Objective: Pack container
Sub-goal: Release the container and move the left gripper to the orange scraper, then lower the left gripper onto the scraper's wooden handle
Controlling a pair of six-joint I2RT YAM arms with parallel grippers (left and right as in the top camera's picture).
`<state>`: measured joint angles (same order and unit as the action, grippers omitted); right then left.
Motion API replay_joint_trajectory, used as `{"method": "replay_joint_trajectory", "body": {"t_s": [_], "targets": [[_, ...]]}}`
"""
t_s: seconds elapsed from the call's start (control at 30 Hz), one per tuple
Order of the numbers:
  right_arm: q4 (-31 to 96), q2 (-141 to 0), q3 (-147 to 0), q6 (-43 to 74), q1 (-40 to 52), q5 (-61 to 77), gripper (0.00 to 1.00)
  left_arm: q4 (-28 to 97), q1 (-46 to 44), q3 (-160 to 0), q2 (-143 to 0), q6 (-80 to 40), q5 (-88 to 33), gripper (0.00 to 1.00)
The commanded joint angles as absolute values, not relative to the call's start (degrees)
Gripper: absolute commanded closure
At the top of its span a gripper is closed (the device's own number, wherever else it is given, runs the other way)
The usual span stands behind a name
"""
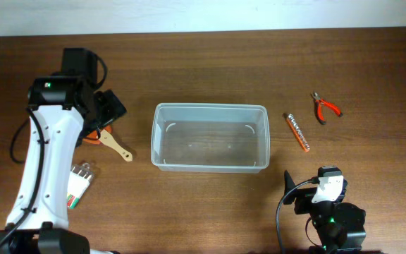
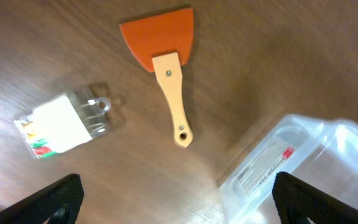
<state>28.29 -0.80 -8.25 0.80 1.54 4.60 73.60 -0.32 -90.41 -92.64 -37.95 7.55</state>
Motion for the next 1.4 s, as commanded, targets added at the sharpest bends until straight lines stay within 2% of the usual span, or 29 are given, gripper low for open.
{"method": "replay_joint_trajectory", "body": {"t_s": [0.0,0.2,0.5,0.6,0.87,1.17,1.2,1.37], "targets": [[28.51,-0.36,-7.94,0.95,1.85,5.34,0.01,69.82,1.96,-84.75,-91.9,-44.31,1.26,0.01],[28.51,-0.36,-7.94,0.97,1.85,5.34,0.01,58.3,4.89,-71.92,-91.92,-45.41,-2.0,0.01],[28.51,-0.36,-7.94,0.97,1.85,5.37,0.01,46.59,6.07,-62.24,-92.6,-42.98,-2.24,0.0],[28.49,-0.36,-7.94,0.97,1.85,5.54,0.01,43.66,6.07,-60.86,-94.3,-43.0,-2.57,0.03],[28.49,-0.36,-7.94,0.97,1.85,5.78,0.01,39.31,6.02,-60.88,-99.68,-45.01,-4.78,0.09],[28.49,-0.36,-7.94,0.97,1.85,5.78,0.01,38.3,6.0,-60.88,-101.51,-47.11,-4.71,0.11],[28.47,-0.36,-7.94,0.97,1.85,5.78,0.01,38.35,6.0,-60.88,-101.58,-47.11,-4.47,0.15],[28.45,-0.36,-7.94,0.97,1.85,5.78,0.01,39.03,6.0,-60.88,-102.94,-47.18,-3.44,0.2]]}}
